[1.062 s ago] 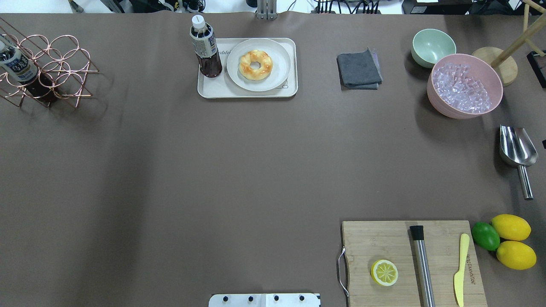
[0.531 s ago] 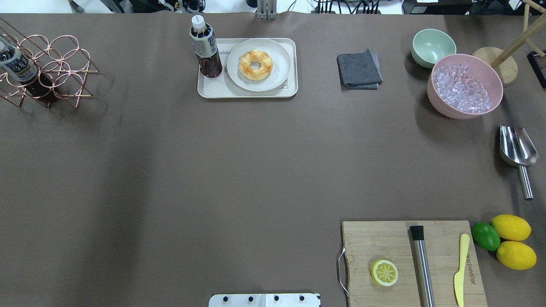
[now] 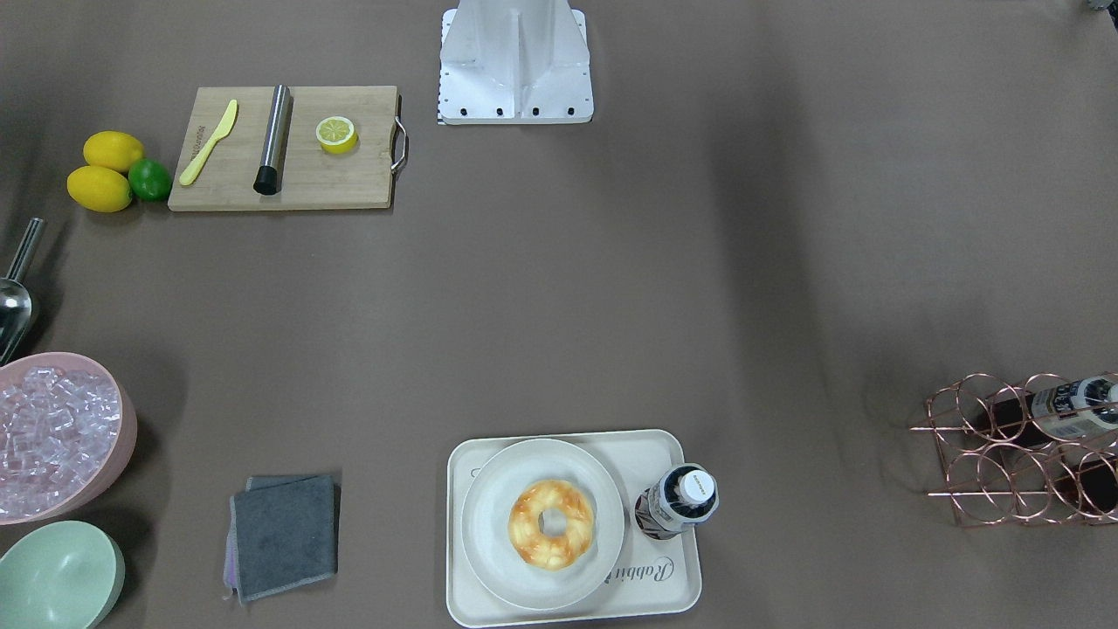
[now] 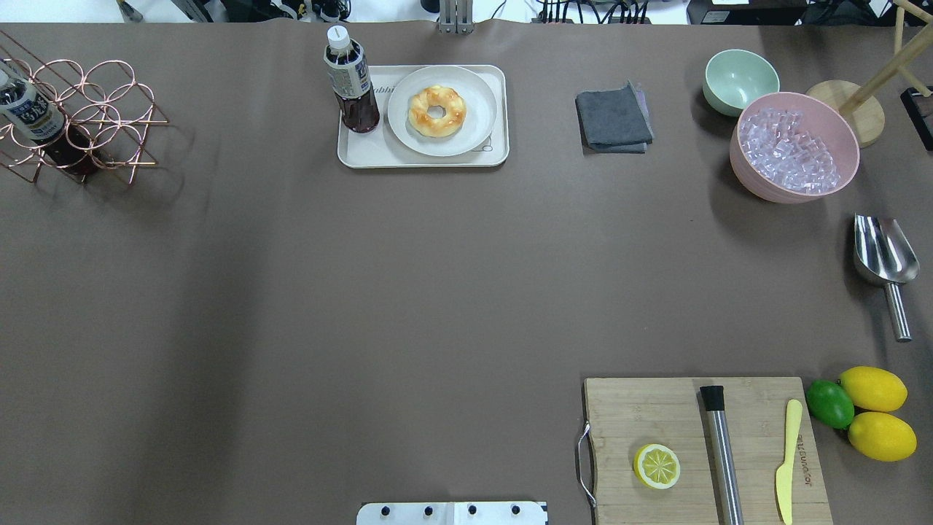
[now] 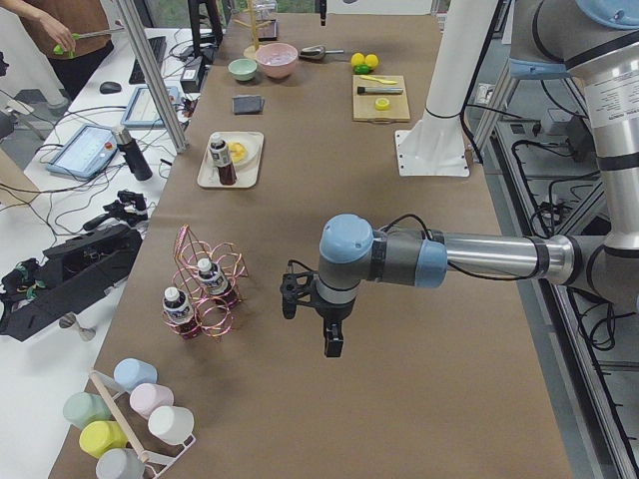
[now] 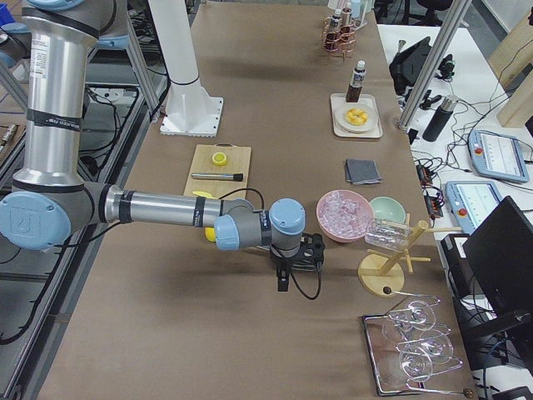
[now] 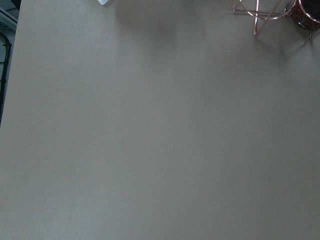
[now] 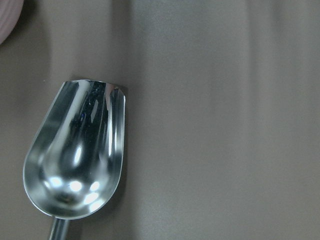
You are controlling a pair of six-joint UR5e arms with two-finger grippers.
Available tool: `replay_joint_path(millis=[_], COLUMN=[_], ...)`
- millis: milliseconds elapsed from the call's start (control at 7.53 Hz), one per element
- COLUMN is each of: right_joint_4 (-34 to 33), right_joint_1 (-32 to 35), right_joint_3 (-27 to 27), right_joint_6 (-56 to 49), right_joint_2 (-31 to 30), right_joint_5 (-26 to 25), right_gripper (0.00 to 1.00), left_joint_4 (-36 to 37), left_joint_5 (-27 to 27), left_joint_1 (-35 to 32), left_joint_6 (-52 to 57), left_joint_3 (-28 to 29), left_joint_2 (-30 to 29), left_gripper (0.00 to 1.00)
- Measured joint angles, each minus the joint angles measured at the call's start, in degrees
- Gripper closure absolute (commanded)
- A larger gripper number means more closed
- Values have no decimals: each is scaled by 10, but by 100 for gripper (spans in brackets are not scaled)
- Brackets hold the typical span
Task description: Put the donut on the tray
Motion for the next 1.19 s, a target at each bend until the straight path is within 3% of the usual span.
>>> replay_joint_path(millis=[1195], right_joint_4=[-9], right_joint_1=[19], right_joint_3=[0], right_joint_6=[-27], right_joint_2=[-3], right_joint_5=[-8], right_gripper=[0], left_joint_4=[8], left_joint_5=[-31], left_joint_1=[37], left_joint_6=[0], left_joint_3=[8], left_joint_2=[-8], left_gripper=[2])
